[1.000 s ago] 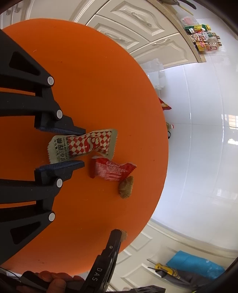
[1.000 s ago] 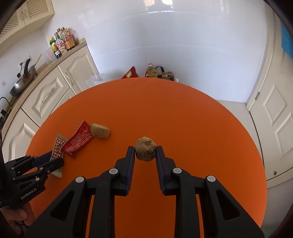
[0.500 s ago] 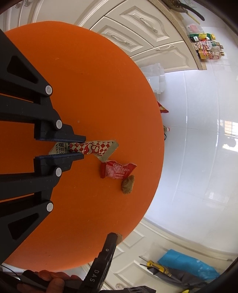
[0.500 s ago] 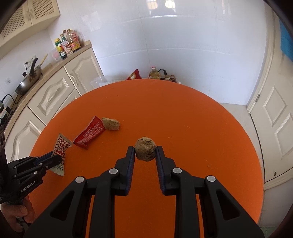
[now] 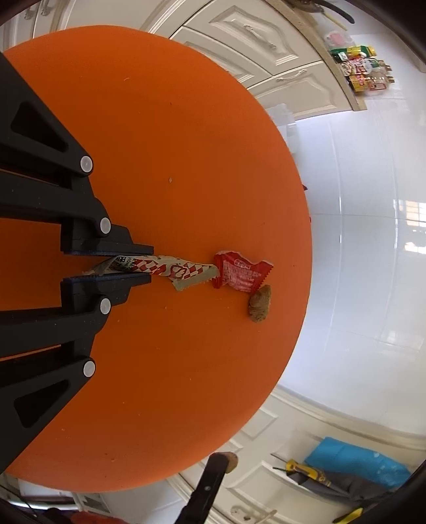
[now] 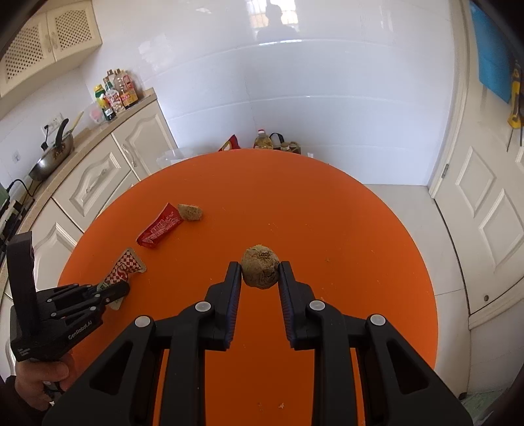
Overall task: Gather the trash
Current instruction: 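Carry the checkered wrapper and crumb over the bucket and open both grippers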
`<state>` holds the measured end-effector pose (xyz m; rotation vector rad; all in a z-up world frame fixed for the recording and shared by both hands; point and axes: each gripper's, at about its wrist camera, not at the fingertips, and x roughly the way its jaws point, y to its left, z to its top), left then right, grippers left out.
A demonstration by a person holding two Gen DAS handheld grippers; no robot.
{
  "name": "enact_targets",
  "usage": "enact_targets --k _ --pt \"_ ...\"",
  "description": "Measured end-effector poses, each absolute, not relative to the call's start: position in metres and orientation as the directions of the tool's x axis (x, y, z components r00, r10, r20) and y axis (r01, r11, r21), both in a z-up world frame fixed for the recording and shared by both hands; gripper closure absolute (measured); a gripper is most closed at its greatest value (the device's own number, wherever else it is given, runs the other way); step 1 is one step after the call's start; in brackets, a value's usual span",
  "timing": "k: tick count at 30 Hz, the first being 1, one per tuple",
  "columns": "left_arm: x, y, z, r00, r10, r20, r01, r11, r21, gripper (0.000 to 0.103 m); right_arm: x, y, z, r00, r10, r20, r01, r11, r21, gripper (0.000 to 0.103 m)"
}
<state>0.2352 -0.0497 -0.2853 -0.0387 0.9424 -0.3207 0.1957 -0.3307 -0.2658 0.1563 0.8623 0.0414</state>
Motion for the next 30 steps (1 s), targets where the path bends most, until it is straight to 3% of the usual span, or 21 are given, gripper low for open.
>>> enact_targets --k 8,16,23,30 --pt "0.211 -0.056 -0.258 0.591 -0.344 -0.730 0.300 0.933 -0.197 0.100 0.179 -0.348 -0.259 0.669 0.087 -0.738 0.050 0.985 0.162 0.080" --pt "0.174 -0.097 -0.193 0.637 -0.445 -0.629 0.437 0.881 -0.180 0.100 0.135 -0.381 -0.227 0.730 0.039 -0.683 0.106 0.980 0.170 0.080" --pt "0.140 -0.151 -0.152 0.619 -0.551 -0.560 0.581 0.800 -0.146 0.100 0.072 -0.430 -0.188 0.785 -0.064 -0.617 0.204 0.966 0.159 0.080" --pt "0.122 -0.212 -0.143 0.502 -0.671 -0.545 0.730 0.667 -0.149 0.100 -0.001 -0.495 -0.172 0.774 -0.223 -0.592 0.372 0.918 0.141 0.080"
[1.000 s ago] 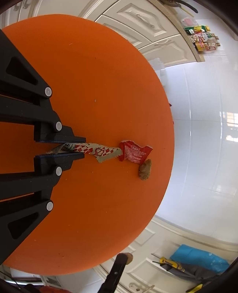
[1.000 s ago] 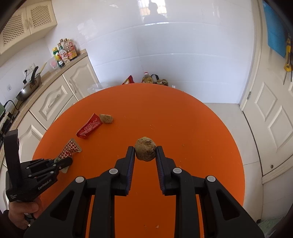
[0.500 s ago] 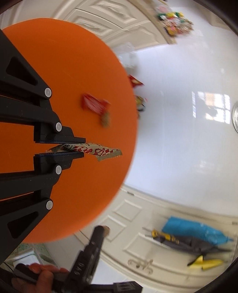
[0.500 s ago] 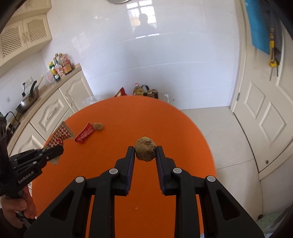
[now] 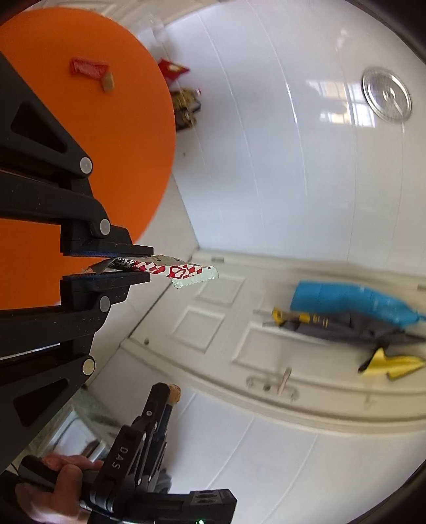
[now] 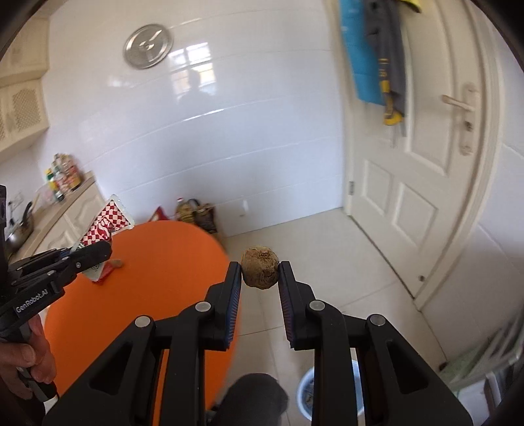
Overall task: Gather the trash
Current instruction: 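Carry the checkered wrapper and crumb over the bucket and open both grippers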
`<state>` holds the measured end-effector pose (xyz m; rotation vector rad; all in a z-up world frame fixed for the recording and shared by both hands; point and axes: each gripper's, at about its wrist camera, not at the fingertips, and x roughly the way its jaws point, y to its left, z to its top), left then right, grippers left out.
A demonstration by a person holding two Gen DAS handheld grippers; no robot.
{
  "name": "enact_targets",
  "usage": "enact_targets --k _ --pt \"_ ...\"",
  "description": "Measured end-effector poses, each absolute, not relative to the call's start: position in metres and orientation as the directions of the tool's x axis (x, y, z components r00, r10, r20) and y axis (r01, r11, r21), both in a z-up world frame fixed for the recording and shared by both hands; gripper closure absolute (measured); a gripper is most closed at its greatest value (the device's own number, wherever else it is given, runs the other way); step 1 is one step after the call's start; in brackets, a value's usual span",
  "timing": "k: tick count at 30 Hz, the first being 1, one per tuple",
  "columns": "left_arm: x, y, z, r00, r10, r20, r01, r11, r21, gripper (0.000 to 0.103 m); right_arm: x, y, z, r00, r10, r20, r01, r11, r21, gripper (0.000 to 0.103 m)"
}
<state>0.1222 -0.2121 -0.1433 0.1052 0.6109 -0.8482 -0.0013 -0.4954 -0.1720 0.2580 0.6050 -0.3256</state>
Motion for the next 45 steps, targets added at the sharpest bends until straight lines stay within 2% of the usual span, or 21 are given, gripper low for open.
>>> enact_targets --k 7,12,20,27,29,30,31,32,33,34,35,36,38,39,45 --pt "0.112 -0.284 -0.156 0.352 -0.723 -0.595 0.825 0.540 -0.168 0.100 -0.067 -0.556 -0.192 0.699 -0.332 -0.633 0.534 0.832 0.153 0.080" --pt "0.107 -0.339 -0.187 0.216 -0.698 -0.682 0.859 0.468 -0.208 0.100 -0.094 -0.590 -0.229 0.636 -0.339 -0.693 0.602 0.779 0.172 0.080" --pt "0.118 -0.408 -0.255 0.028 -0.565 -0.825 0.862 0.432 -0.266 0.099 -0.108 -0.630 -0.317 0.554 -0.228 -0.801 0.655 0.713 0.250 0.080" --pt "0.151 -0.462 -0.296 -0.052 -0.458 -0.887 0.829 0.476 -0.295 0.097 -0.103 -0.649 -0.377 0.512 -0.132 -0.849 0.677 0.670 0.304 0.079" --pt "0.165 -0.494 -0.301 -0.055 -0.431 -0.901 0.827 0.486 -0.283 0.092 -0.102 -0.654 -0.386 0.504 -0.117 -0.856 0.686 0.656 0.314 0.078" --pt "0.166 -0.502 -0.302 -0.052 -0.419 -0.907 0.826 0.492 -0.274 0.086 -0.102 -0.654 -0.389 0.502 -0.115 -0.857 0.689 0.652 0.317 0.078" --pt "0.169 -0.506 -0.304 -0.049 -0.410 -0.911 0.826 0.496 -0.268 0.072 -0.103 -0.656 -0.393 0.502 -0.109 -0.858 0.693 0.644 0.324 0.077" --pt "0.171 -0.512 -0.303 -0.045 -0.408 -0.912 0.826 0.499 -0.263 0.062 -0.104 -0.660 -0.398 0.500 -0.102 -0.860 0.696 0.638 0.329 0.072" --pt "0.173 -0.517 -0.300 -0.035 -0.406 -0.913 0.826 0.503 -0.255 0.040 -0.105 -0.661 -0.401 0.495 -0.100 -0.863 0.701 0.633 0.329 0.067" --pt "0.174 -0.518 -0.299 -0.014 -0.405 -0.914 0.826 0.511 -0.239 0.028 -0.105 -0.665 -0.403 0.492 -0.100 -0.865 0.705 0.630 0.327 0.053" --pt "0.172 -0.521 -0.298 0.004 -0.406 -0.914 0.826 0.516 -0.226 0.026 -0.106 -0.666 -0.404 0.493 -0.100 -0.864 0.707 0.625 0.331 0.040" --pt "0.169 -0.522 -0.300 0.014 -0.404 -0.915 0.827 0.519 -0.216 0.024 -0.107 -0.666 -0.404 0.494 -0.102 -0.863 0.710 0.620 0.333 0.033" --pt "0.164 -0.522 -0.301 0.037 -0.389 -0.921 0.826 0.531 -0.191 0.021 -0.110 -0.666 -0.403 0.489 -0.125 -0.863 0.727 0.605 0.324 0.004" --pt "0.163 -0.524 -0.298 0.057 -0.387 -0.920 0.825 0.537 -0.175 0.020 -0.111 -0.666 -0.402 0.482 -0.144 -0.864 0.741 0.593 0.314 0.000" --pt "0.137 -0.507 -0.274 0.196 -0.421 -0.885 0.817 0.570 -0.090 0.009 -0.117 -0.663 -0.385 0.473 -0.209 -0.856 0.771 0.568 0.288 0.000"
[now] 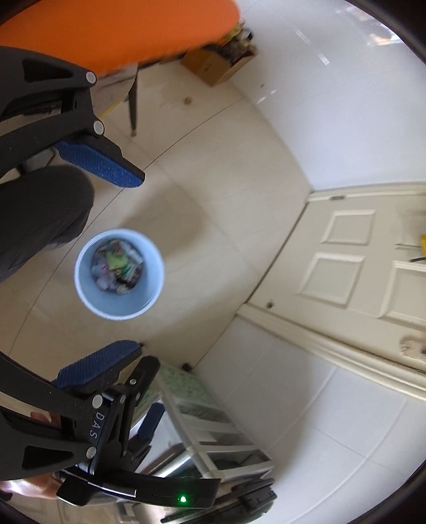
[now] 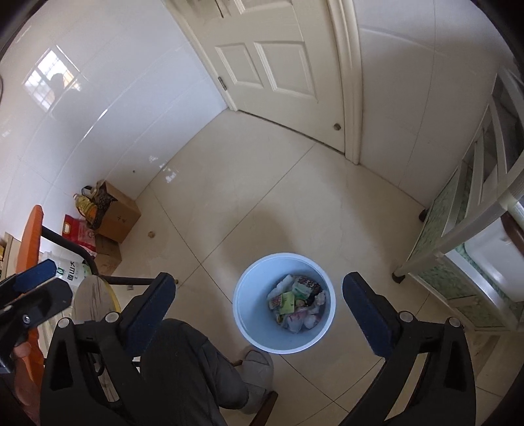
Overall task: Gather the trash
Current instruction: 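Carry the checkered wrapper and crumb over the bucket and open both grippers, then return both grippers from the bucket to the orange table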
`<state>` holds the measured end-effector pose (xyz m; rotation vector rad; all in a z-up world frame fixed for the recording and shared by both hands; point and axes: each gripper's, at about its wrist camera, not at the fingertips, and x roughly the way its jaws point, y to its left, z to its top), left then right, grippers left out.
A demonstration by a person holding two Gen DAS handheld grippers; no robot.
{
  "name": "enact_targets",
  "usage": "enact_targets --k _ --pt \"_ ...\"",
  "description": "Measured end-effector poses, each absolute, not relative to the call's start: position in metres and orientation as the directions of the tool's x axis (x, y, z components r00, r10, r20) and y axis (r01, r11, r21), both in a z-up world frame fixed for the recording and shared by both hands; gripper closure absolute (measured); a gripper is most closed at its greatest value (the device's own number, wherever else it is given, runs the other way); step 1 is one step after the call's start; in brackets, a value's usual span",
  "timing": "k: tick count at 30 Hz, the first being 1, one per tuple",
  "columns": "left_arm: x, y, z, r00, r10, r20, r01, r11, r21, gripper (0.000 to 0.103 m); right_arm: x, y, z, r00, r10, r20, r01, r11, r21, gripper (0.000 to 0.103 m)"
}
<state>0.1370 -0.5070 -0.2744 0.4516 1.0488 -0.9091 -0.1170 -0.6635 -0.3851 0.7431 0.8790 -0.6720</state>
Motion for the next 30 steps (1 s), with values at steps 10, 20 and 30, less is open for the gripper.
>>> enact_targets --k 10,20,30 --pt "0.100 -0.433 -0.219 0.355 -0.498 -0.791 0.785 0.618 -0.037 0.006 -0.103 -0.635 -0.327 0.518 -0.271 -0.812 0.740 0.618 0.265 0.000" --pt "0.078 -0.319 -0.162 0.487 -0.550 -0.679 0.717 0.695 -0.048 0.004 -0.067 -0.578 -0.251 0.592 -0.334 -0.733 0.667 0.714 0.214 0.000" --pt "0.062 -0.191 -0.120 0.597 -0.543 -0.590 0.620 0.779 -0.090 0.001 -0.023 -0.508 -0.189 0.687 -0.332 -0.646 0.549 0.820 0.163 0.000"
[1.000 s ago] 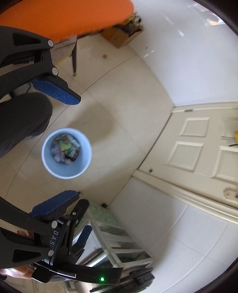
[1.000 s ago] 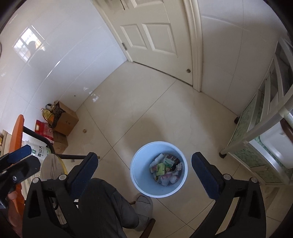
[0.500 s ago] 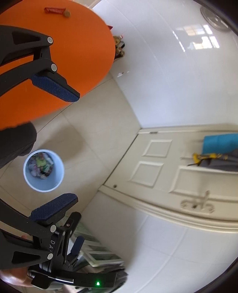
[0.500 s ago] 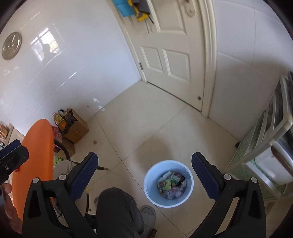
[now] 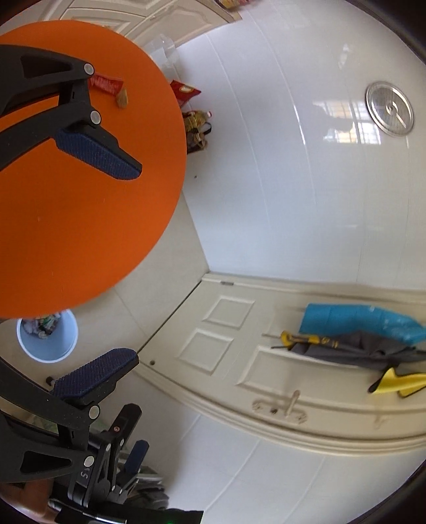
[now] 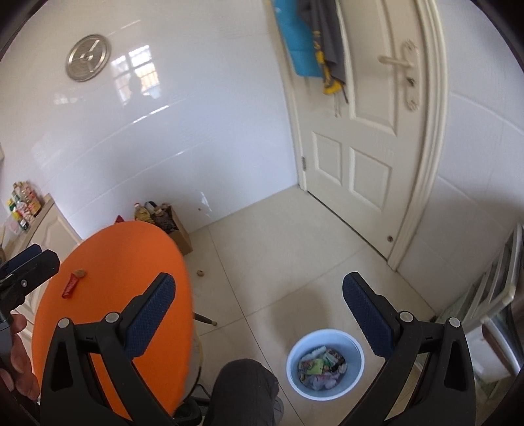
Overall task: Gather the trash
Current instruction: 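Return both grippers from the bucket to the orange table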
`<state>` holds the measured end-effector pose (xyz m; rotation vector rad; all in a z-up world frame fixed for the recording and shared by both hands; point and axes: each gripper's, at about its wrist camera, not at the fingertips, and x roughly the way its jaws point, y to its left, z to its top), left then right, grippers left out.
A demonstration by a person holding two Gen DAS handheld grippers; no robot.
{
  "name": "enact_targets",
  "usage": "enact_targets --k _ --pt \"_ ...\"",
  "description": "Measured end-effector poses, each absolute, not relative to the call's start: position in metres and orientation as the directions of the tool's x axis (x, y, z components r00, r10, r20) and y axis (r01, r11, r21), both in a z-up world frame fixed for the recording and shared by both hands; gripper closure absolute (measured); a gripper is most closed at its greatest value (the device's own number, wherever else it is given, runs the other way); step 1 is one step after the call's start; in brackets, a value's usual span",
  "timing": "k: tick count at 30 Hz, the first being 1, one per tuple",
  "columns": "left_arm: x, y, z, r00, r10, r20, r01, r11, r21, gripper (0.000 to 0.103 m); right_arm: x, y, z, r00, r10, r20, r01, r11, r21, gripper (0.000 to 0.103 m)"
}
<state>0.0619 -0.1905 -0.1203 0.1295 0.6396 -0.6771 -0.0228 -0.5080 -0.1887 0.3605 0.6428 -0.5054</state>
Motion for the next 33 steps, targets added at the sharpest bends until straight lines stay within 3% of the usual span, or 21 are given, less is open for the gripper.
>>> enact_targets --k 11,19,27,33 --pt "0.030 -0.068 -0.093 0.716 -0.464 -0.522 0.484 0.868 -0.108 0.001 0.023 -0.429 -0.147 0.776 -0.278 -0.566 0.411 0.904 0.119 0.000" --pt "0.008 -0.024 -0.093 0.783 -0.379 -0.493 0.370 0.921 -0.120 0.001 0.059 -0.366 -0.127 0.832 -0.189 -0.521 0.280 0.955 0.100 0.000" --pt "-0.008 0.024 -0.111 0.818 -0.268 -0.510 0.236 0.963 -0.127 0.001 0.094 -0.305 -0.120 0.866 -0.098 -0.491 0.151 0.986 0.070 0.000" --pt "0.007 0.026 -0.131 0.800 -0.225 -0.557 0.189 0.974 -0.121 0.001 0.125 -0.286 -0.136 0.846 -0.047 -0.531 0.095 0.993 0.065 0.000"
